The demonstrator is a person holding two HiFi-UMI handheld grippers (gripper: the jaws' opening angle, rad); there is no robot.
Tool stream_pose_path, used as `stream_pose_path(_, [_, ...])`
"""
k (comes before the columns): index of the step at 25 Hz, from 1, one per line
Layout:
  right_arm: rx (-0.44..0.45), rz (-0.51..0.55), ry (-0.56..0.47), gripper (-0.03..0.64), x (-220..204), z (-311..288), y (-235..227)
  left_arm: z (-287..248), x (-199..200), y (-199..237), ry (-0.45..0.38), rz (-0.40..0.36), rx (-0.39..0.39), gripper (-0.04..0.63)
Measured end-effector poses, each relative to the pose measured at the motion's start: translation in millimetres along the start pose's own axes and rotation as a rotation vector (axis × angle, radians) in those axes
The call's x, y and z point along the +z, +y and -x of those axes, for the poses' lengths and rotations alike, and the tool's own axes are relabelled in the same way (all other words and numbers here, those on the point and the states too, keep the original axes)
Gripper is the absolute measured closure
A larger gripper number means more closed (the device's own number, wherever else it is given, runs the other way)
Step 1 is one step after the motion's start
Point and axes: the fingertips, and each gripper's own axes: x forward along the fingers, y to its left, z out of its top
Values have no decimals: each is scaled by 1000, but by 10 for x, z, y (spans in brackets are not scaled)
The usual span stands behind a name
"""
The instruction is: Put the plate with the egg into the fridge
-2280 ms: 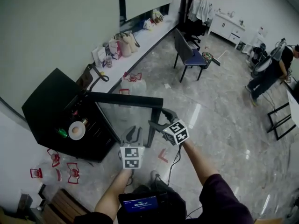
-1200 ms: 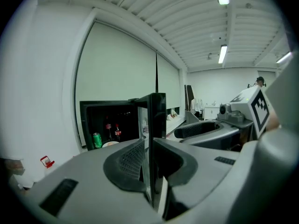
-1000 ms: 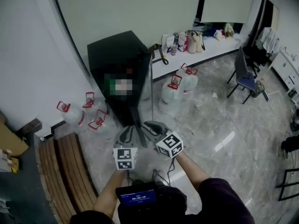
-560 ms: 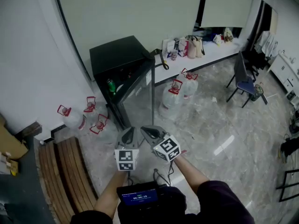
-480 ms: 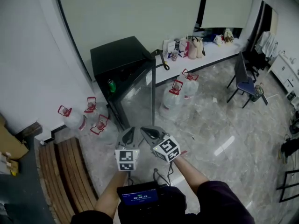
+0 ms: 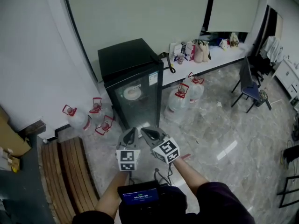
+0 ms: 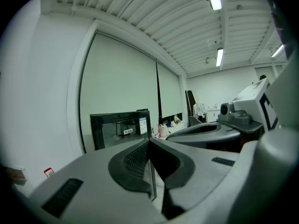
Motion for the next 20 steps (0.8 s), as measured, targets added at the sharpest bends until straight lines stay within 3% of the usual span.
stream_pose_path(4, [-10, 2, -41, 607, 95, -70, -7, 26, -23, 91, 5, 12, 14, 586])
stream_pose_path(20, [-52, -17, -30, 607, 89, -327, 155, 89, -131, 394, 8, 46, 6, 586])
